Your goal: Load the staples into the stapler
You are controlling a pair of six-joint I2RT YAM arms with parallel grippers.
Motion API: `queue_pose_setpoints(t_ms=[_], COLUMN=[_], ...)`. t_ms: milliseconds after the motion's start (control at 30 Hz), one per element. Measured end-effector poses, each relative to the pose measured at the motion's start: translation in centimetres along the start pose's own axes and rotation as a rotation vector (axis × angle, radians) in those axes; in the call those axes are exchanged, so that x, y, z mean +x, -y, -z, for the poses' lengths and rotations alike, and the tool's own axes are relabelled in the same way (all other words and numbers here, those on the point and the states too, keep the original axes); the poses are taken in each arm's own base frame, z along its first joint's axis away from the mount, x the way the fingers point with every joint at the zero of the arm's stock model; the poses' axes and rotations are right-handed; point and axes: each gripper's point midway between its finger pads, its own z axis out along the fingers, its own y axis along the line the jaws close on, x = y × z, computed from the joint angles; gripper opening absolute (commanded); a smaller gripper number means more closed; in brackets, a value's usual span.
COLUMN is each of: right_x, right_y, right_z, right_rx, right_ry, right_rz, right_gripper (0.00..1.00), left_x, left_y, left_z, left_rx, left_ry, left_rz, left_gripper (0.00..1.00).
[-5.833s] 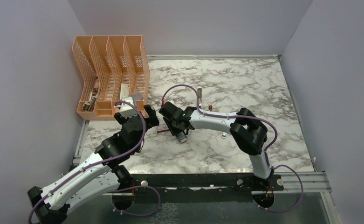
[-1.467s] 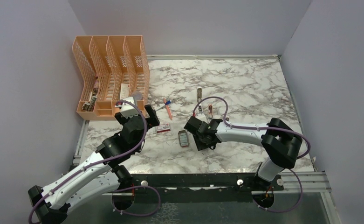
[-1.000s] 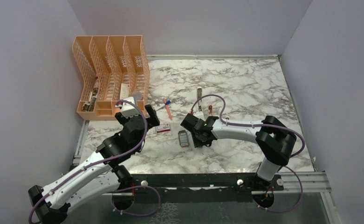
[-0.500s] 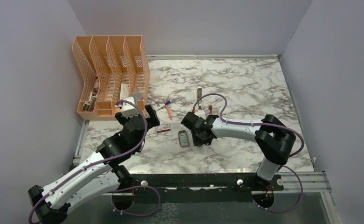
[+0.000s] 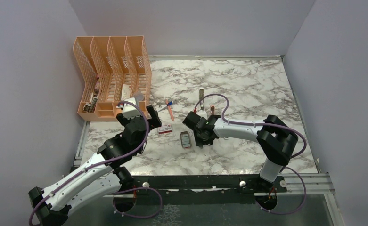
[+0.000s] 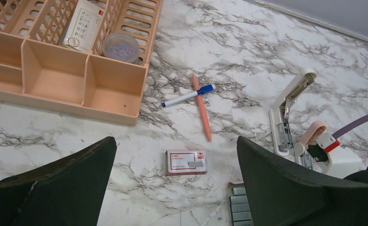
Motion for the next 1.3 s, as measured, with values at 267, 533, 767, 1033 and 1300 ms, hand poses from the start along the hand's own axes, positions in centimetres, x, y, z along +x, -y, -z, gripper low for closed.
queue_pose_setpoints(t_ms=[267,533,767,1033,1300], right_x=[-0.8,-3.7,-4.4,-4.4,-4.2], right_y=[2.2,9.8,13.7,14.4,14.6], right_z=[0.1,2.0,3.4,3.0,2.4], right_rx=[0.042,0.134,0.197,0.23,0.236], right_ry=[0.028,0.135,0.228,0.262,0.279], right_rz=[-0.041,-0.239,-0.374,-0.423,-0.444], right_gripper=[0.21,0.21,0.21,0.21,0.22], left_x=[0.1,0.4,1.3,1.5,1.5], left_y=[0.0,0.1,0.4,0.4,0.4], left_z=[-0.1,-0.2,-0.7,-0.7,-0.7], left_rx=[-0.002,-0.005,-0.006,-0.004,-0.004], left_ry=[-0.003,-0.012,-0.041,-0.046,-0.046], left_rz=[-0.004,-0.015,-0.045,-0.05,-0.05], left_gripper=[0.99,0.99,0.99,0.99,0.99])
